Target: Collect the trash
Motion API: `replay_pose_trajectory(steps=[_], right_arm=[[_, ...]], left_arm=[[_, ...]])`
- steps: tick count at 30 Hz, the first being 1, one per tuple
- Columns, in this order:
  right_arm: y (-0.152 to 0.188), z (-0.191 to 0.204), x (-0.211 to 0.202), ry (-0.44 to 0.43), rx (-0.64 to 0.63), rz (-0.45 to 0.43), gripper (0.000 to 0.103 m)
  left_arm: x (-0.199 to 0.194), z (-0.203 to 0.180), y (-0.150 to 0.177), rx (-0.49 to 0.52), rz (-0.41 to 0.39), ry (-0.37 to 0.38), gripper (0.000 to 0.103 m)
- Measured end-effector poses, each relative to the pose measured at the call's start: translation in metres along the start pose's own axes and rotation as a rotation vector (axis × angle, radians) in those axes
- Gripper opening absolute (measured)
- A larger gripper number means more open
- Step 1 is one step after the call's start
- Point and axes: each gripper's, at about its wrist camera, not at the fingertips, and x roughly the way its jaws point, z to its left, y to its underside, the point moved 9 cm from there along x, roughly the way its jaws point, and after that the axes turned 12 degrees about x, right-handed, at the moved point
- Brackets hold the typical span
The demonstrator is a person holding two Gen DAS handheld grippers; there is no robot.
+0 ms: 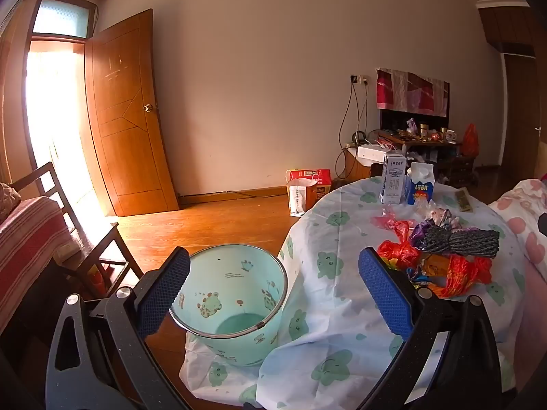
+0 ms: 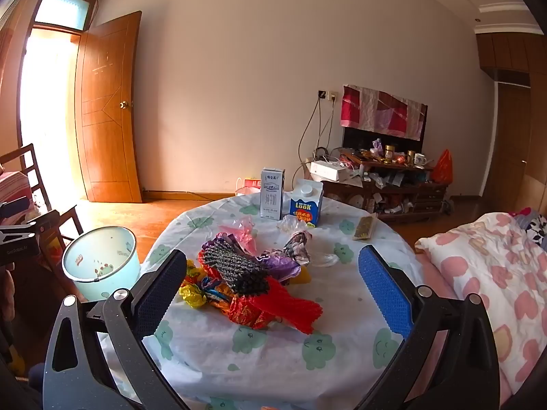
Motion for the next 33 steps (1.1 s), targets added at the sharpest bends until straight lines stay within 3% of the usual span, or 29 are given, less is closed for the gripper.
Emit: replay_pose_trajectory(steps=[33], right_arm=[[0.0035,-0.0069,0.0,0.001,0.007,0.013,0.098]], left_arm=[[0.0046,0.003,0.0051,0.003,0.011,-0.004,0.097]])
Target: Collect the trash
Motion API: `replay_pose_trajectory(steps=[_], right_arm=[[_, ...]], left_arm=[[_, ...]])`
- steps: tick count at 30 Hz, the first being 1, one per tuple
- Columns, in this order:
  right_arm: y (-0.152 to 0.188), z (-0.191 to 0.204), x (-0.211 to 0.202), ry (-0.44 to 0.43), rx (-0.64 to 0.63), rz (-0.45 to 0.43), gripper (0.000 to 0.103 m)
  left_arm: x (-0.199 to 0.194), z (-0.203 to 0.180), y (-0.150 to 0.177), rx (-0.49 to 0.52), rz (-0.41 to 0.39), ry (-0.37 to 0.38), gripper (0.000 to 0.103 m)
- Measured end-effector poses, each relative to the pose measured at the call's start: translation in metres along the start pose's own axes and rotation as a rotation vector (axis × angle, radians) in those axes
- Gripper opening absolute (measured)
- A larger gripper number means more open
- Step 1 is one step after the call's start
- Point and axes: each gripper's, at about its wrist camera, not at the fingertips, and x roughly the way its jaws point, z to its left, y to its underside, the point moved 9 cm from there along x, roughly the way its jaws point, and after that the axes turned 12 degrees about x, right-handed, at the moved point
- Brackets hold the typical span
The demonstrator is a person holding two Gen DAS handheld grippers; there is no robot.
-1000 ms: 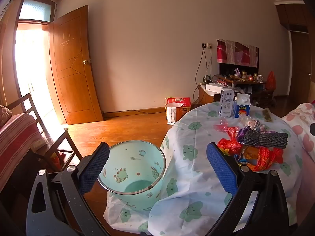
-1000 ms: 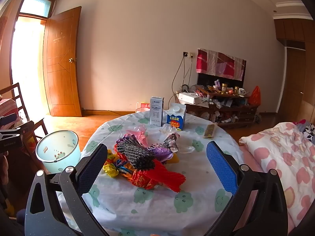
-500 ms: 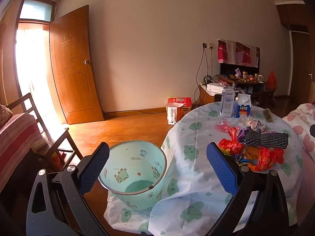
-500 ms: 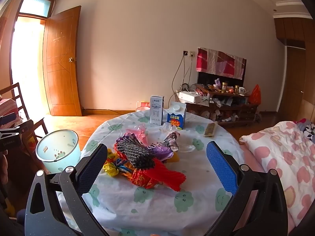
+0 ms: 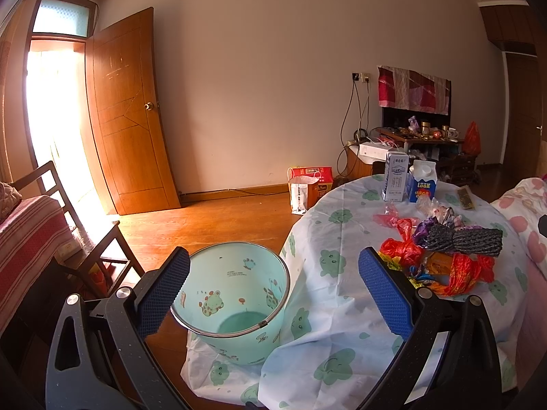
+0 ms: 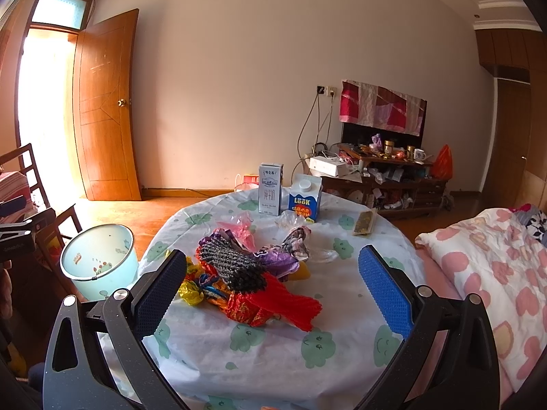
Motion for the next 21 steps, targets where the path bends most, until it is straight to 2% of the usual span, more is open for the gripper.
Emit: replay_pose_trajectory(steps=[9,16,21], right_arm=[[0.011,-0.013,0.023,0.04,0.009,0.021,0.098],[0.031,-0.04,0.057,0.111,0.027,0.056,0.098],[0.041,-0.041,0.076,0.09,0.058,0.087,0.098]], left_arm=[[0.014,-0.007,0.011,0.019,0.032,-0.007,0.097],[0.054,-0.031,0.045,0.05,0.129,0.018,0.097],[0.079,-0.042,0.059,0.073,0.169,0.009,0.097]])
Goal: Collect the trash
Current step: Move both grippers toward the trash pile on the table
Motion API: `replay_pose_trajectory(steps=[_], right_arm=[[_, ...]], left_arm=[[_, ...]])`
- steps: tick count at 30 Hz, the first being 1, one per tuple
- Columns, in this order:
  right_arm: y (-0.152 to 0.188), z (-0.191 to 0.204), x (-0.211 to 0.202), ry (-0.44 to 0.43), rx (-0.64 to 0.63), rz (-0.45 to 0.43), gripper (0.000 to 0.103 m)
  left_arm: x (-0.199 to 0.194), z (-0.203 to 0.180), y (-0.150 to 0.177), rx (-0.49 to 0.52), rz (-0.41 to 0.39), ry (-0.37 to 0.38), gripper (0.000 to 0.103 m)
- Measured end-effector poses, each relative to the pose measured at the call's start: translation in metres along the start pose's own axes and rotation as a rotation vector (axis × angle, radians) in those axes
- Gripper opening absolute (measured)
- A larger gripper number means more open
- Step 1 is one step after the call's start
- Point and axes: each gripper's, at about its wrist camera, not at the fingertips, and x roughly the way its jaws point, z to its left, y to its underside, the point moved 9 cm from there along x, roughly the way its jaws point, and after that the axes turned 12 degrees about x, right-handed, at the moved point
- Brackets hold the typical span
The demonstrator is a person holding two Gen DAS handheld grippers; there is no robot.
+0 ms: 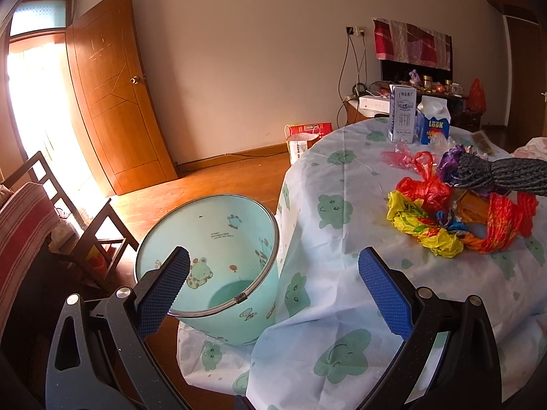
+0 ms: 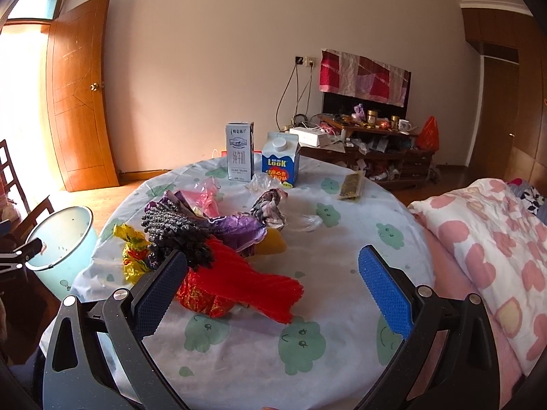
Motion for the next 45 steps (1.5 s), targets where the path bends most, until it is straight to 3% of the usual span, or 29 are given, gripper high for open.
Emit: replay_pose_trajectory(steps=[7,11,16,22,27,30,40,41,43,44,45], right_arm=[[-0.006,0.028,-0.005,-0.064,-0.024,-0.039,0.098],[-0.004,0.034,0.014,-0.013,-0.067,-0.037,0.098],[0.008,0.014,0.045,0.037,-0.043,0.027,0.098],[-0.01,-0.008,0.006,0.017,-0.037,-0.063,0.098],[-0.002,-0.046,0.003,0.03,0.034,-0.05,0.098],[0.015,-0.064,0.022,0.053,0.041,0.004,0.097],[0.068,-0.053,0.058,-0.06,-0.005,0.165,0.076],[0.071,-0.05,0.061,-0.071,-0.015,0.182,0.072],[0.08,-0.044,0.068,-0.101,-0.034,0.226,0.048],[0.083,-0.043,0.07,-0.109,-0.037,0.231,0.047],[0.083,-0.041,0.07,-0.119,-0.041,0.227,0.039]], left_arm=[[0.007,-0.003,0.001,0.005,0.01,0.013,0.097],[0.009,-0.005,0.0,0.017,0.011,0.013,0.097],[0.02,-0.015,0.003,0.021,0.033,0.031,0.097],[0.01,-0.039,-0.007,0.022,-0.006,0.085,0.097],[-0.004,-0.064,-0.022,0.0,-0.043,0.136,0.097],[-0.011,-0.084,-0.031,-0.001,-0.058,0.174,0.097],[0.001,-0.161,-0.025,0.123,-0.014,0.299,0.096],[0.006,-0.166,-0.022,0.13,0.007,0.312,0.096],[0.014,-0.173,-0.017,0.127,0.034,0.345,0.09],[0.016,-0.175,-0.017,0.12,0.035,0.366,0.088],[0.016,-0.177,-0.018,0.119,0.029,0.376,0.085]])
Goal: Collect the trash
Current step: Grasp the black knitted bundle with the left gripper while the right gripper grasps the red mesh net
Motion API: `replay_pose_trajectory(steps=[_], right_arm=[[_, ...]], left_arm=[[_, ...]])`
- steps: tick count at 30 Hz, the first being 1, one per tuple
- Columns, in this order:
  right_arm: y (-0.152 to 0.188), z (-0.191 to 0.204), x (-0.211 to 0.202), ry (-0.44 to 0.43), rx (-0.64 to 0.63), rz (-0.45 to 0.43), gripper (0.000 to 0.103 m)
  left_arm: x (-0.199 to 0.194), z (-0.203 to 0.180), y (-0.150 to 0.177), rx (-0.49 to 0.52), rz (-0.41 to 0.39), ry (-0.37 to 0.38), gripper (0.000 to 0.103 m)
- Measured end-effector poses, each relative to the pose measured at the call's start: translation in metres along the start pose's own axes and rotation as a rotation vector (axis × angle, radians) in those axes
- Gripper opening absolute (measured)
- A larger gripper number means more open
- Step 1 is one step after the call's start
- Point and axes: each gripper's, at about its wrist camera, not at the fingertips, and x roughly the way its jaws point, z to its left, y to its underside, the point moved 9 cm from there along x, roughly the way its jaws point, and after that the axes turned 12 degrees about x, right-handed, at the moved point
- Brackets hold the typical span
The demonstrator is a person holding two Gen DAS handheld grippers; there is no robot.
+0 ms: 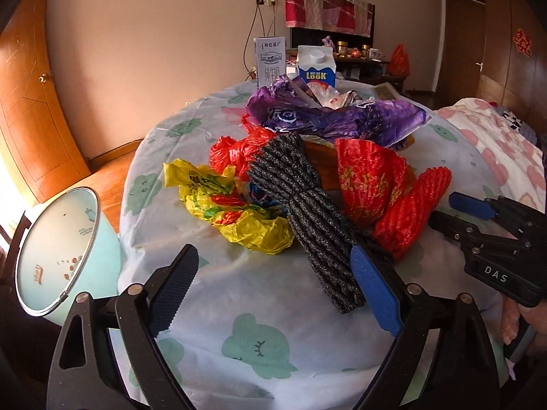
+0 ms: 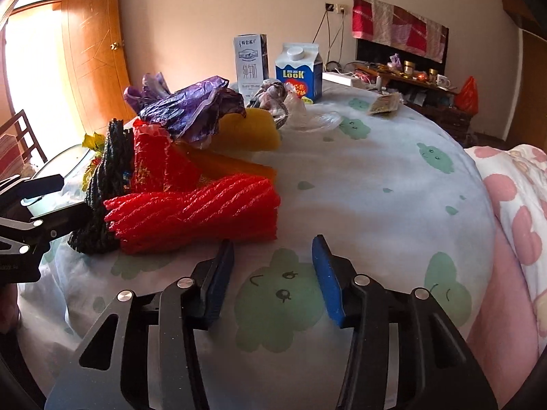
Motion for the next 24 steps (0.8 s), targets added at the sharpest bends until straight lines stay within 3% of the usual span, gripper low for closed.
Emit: replay_pose_trajectory(steps=[1,2,5,6,7,12,19,24], right_arm=[[0.0,0.001,0.0,-0.012,-0.006,0.004,0.034],[0.0,0.001,0.0,-0.016,-0.004,0.008,0.031],[-0.006,-0.007,-0.006,0.001,0.019,-0.01,0.03],[-0.009,-0.009,-0.008,0.002,0.033,-0.025,0.036],[-0.014,-0.014,-0.01,0.004,0.052,-0.038,0.046],[-0.026,-0.022,-0.023,0.019,0.079,-0.09,0.062],[-0.035,-0.039,-0.032,0.041,0.13,-0.12,0.066],[-0.038,-0.018,-0.032,0.012,0.079,-0.112,0.066]], left_arm=[[0.001,-0.002,-0.001,0.007,-0.005,0.008,0.081],[0.001,-0.007,-0.002,0.016,-0.01,0.031,0.071],[0.0,-0.022,-0.005,0.05,-0.028,0.099,0.045],[-0.001,-0.028,-0.006,0.061,-0.034,0.132,0.029],[-0.002,-0.032,-0.007,0.072,-0.04,0.15,0.02],[-0.006,-0.042,-0.01,0.09,-0.057,0.174,0.011],[-0.038,-0.027,-0.018,0.084,-0.109,0.17,0.01],[-0.071,-0.005,-0.029,0.094,-0.168,0.127,0.01]])
